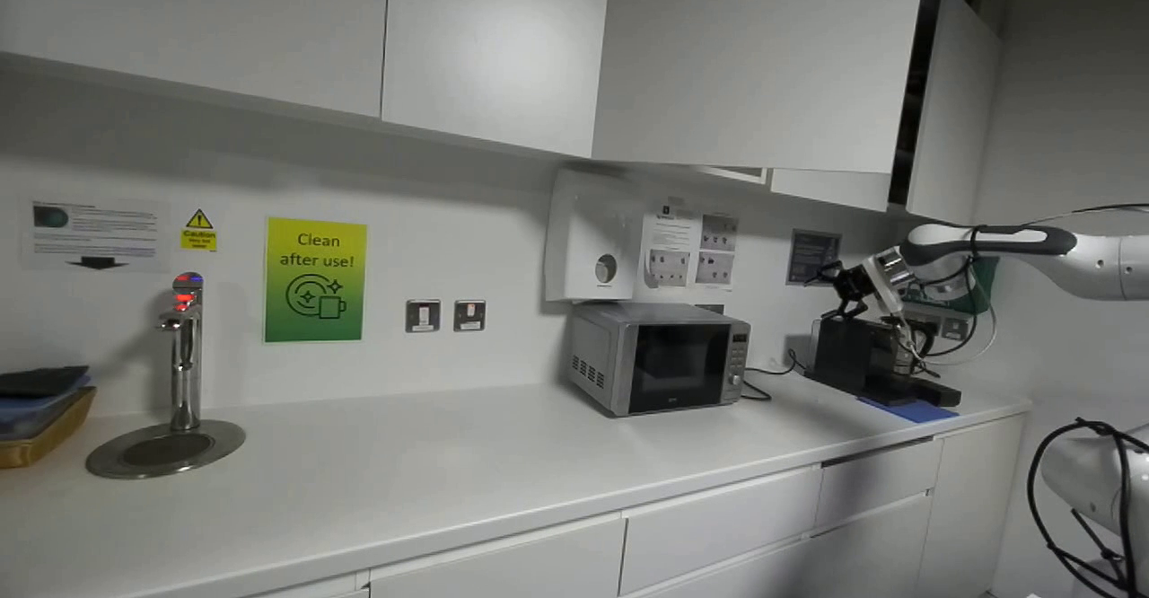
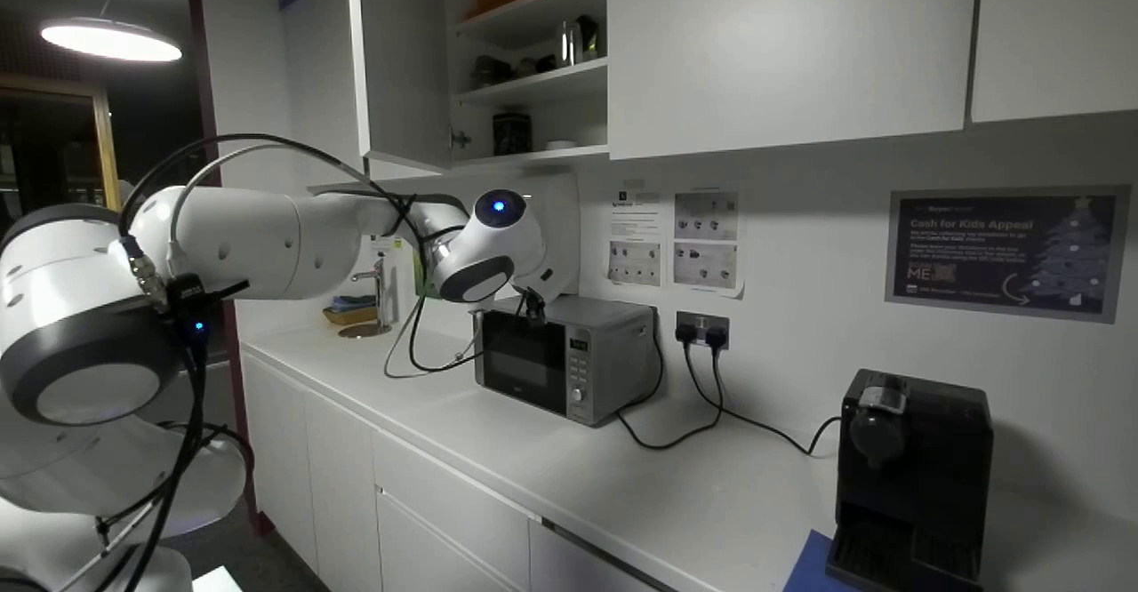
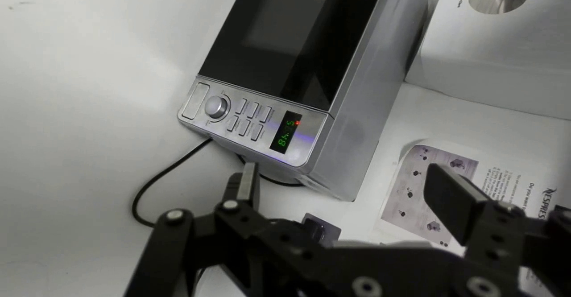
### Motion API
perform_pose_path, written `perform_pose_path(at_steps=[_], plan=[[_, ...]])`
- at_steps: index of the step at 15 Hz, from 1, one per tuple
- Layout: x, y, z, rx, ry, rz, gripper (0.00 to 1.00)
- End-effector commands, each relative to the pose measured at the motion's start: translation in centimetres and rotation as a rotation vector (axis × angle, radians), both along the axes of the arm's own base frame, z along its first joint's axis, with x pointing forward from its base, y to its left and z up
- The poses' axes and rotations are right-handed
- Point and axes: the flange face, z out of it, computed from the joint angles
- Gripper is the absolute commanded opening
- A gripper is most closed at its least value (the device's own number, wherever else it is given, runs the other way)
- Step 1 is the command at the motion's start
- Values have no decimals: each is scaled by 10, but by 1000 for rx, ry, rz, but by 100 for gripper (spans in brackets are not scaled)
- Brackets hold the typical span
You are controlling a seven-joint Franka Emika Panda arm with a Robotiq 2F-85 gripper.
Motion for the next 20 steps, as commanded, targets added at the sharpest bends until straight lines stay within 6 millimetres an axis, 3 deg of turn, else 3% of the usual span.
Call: perform_pose_path(at_steps=[1,11,20], plan=[[18,-4,18,8,-67,7,100],[49,-9,62,82,-201,54,100],[77,9,93,149,-282,119,100]])
